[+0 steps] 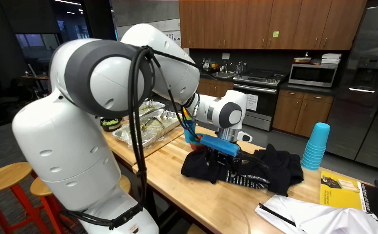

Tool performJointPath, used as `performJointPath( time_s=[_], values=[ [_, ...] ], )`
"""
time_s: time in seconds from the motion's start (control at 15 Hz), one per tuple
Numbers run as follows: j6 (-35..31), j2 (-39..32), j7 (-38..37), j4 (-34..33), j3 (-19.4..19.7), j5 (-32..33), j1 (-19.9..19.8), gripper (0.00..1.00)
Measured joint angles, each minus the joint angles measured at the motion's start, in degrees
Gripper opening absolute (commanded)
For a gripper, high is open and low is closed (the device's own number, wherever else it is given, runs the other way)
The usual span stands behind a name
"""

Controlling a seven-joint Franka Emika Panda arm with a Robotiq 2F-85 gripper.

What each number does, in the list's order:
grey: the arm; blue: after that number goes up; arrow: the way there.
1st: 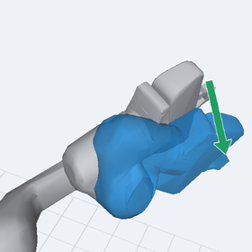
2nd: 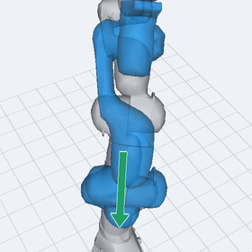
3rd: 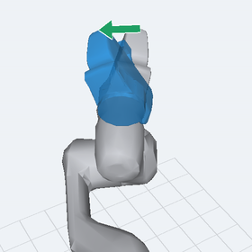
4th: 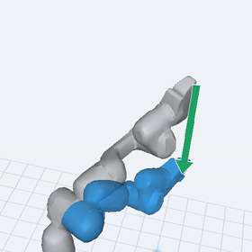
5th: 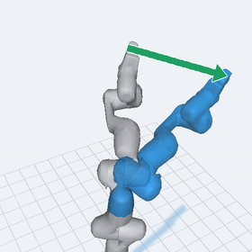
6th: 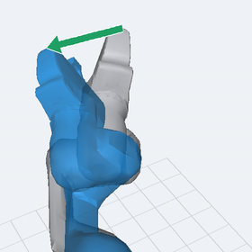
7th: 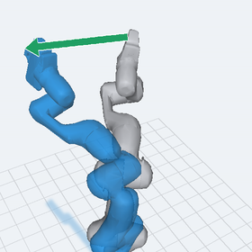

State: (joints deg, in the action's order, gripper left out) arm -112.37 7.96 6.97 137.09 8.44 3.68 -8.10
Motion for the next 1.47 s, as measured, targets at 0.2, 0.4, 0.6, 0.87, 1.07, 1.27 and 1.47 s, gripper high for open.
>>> performJointPath(
  time_s=[0.2,0.4,0.6,0.87,1.07,1.27,1.47],
  values=[
    [-0.89,1.08,3.13,2.87,-0.08,0.33,0.09,1.00],
    [-0.95,1.37,3.70,3.03,-0.08,0.35,0.10,1.00],
    [-0.67,1.13,3.61,3.41,0.78,0.17,-0.42,1.00],
    [-4.56,0.25,2.67,5.04,2.43,-2.26,-1.54,1.00],
    [-9.50,-0.09,2.50,6.08,2.70,-6.33,-1.57,1.00],
    [-14.68,-0.12,2.51,7.26,2.36,-9.71,-1.19,1.00],
    [-19.03,-0.22,2.51,8.37,1.81,-11.62,-0.54,1.00]
  ],
)
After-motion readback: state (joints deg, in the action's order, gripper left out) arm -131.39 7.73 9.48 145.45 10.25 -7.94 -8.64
